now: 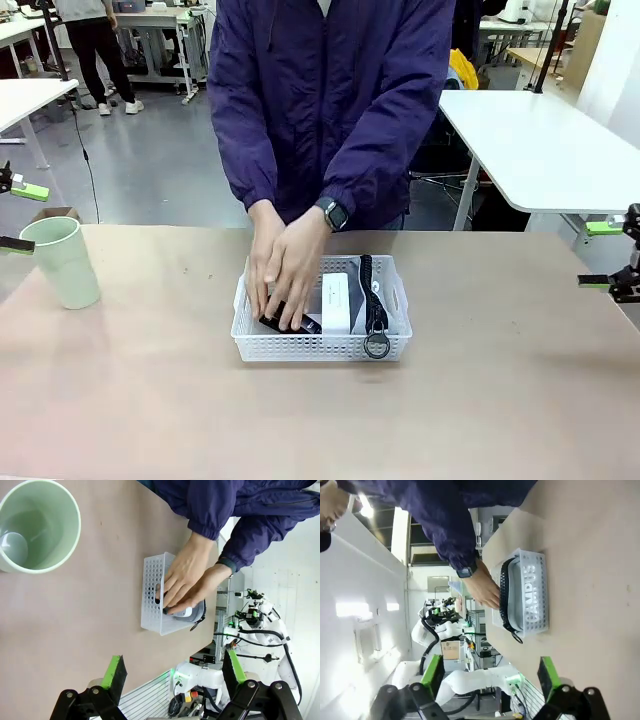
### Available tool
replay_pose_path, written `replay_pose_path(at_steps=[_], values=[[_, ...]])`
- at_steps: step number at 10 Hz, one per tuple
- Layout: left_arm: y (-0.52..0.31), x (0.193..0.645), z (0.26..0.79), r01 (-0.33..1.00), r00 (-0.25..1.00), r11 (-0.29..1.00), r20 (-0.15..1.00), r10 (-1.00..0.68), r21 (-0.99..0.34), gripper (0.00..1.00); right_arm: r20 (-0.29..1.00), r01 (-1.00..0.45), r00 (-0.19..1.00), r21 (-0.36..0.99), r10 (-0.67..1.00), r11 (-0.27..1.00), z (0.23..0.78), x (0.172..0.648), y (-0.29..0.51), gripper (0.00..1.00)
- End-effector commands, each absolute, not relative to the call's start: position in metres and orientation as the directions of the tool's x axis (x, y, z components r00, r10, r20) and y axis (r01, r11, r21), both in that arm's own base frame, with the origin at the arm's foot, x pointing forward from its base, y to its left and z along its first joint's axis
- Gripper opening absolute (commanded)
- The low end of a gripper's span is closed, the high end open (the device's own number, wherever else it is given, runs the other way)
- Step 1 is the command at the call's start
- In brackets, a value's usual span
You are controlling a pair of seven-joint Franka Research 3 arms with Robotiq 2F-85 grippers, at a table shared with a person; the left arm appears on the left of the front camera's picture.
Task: Efficiently arrange items inside the basket to fit them all.
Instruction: Pick up the Stapler and place it inside the Organizing basket, then pick up the Reusable plastic cup and place it inside the Organizing basket.
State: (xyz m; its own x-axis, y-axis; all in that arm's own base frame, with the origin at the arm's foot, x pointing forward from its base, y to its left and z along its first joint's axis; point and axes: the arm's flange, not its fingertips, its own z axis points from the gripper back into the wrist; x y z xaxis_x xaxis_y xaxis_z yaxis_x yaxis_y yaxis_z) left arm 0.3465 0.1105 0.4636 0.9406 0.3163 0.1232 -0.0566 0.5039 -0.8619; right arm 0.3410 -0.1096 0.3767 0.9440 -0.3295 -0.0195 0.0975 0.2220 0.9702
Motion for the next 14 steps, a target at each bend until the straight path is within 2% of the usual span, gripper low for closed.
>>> replay_pose_path(at_steps=[1,14], values=[[0.1102,0.3432,0.4652,-0.063,0.945,0.507,0.113,0.309,-0.860,1.00,-0.003,0.084,0.948,0.967,-0.317,0.242,0.3866,0.3415,-0.1044,1.00],[0.1102,0.3432,0.4652,-0.063,0.945,0.507,0.113,0.309,-0.860,1.00,-0.003,0.084,0.948,0.967,-0.317,0.242,0.3866,0.3415,-0.1044,1.00]])
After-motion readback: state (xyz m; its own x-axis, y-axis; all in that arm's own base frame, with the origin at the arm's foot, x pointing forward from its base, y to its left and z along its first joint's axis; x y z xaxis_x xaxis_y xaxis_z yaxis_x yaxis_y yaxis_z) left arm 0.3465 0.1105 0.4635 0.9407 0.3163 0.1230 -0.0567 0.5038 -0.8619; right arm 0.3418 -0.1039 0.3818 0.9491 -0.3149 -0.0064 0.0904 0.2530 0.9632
